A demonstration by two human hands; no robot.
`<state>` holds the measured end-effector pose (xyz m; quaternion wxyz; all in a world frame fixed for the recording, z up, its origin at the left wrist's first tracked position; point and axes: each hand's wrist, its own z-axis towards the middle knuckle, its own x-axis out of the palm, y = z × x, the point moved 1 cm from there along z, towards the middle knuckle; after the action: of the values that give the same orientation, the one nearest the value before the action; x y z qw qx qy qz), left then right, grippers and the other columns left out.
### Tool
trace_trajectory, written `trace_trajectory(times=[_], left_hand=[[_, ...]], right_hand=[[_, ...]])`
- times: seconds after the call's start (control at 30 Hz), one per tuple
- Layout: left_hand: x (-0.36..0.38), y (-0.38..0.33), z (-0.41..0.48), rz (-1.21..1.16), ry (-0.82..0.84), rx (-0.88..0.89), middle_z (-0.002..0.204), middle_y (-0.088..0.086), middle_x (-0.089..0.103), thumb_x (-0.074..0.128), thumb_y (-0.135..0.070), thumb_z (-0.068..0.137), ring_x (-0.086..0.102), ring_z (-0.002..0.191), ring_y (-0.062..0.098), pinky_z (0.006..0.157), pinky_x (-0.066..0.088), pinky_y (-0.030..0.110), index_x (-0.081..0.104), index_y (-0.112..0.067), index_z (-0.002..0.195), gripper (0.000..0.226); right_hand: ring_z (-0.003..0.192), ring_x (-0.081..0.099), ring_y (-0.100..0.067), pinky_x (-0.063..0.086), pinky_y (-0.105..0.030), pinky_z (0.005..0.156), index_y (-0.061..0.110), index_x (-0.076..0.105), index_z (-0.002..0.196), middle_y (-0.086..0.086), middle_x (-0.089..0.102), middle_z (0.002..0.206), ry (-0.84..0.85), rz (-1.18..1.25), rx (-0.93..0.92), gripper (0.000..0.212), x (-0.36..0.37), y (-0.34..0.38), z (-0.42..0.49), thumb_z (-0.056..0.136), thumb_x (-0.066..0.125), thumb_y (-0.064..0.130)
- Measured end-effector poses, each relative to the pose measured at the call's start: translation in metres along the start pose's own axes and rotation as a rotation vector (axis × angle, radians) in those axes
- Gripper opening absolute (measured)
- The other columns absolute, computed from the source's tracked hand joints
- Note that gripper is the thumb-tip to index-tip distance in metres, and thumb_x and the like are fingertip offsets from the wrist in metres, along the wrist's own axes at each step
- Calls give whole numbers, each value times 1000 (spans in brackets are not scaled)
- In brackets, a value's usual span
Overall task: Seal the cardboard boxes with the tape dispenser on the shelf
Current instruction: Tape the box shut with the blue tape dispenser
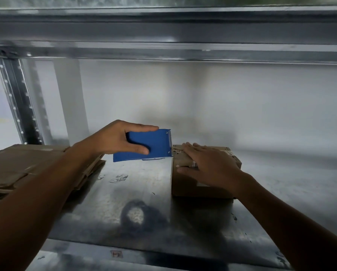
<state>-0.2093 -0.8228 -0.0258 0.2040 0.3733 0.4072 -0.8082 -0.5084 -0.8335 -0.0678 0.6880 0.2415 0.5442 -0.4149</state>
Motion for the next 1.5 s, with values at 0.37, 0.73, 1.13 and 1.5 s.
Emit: trace_trajectory(times=[0.37,0.73,1.13,1.5], left_hand=[[-12,10,4,15,27,-70,129,-29,65,87,-46,71,64,114,-2,97,51,15,63,-54,130,64],[3,9,16,1,67,-143,125,-29,67,84,-47,72,65,112,-2,102,52,27,66,-44,132,63],[3,14,17,-24,88,-208,122,-31,67,85,-55,73,65,110,-6,98,51,25,67,-52,124,54],[-22,7,5,-27,136,-215,125,-26,68,78,-60,79,68,110,2,88,56,21,62,-57,129,53]], right_hand=[[147,37,-19,38,-44,114,37,26,159,11,30,165,25,45,20,85,1,-3,3,88,30,84],[125,44,-21,40,-47,98,32,36,148,6,44,141,12,-85,34,89,1,16,26,81,30,91],[131,48,-25,40,-48,104,38,26,154,6,45,151,-6,-9,100,93,12,15,25,76,25,88],[130,48,-25,43,-50,102,49,15,154,7,45,150,15,-5,69,87,12,12,27,78,25,89]])
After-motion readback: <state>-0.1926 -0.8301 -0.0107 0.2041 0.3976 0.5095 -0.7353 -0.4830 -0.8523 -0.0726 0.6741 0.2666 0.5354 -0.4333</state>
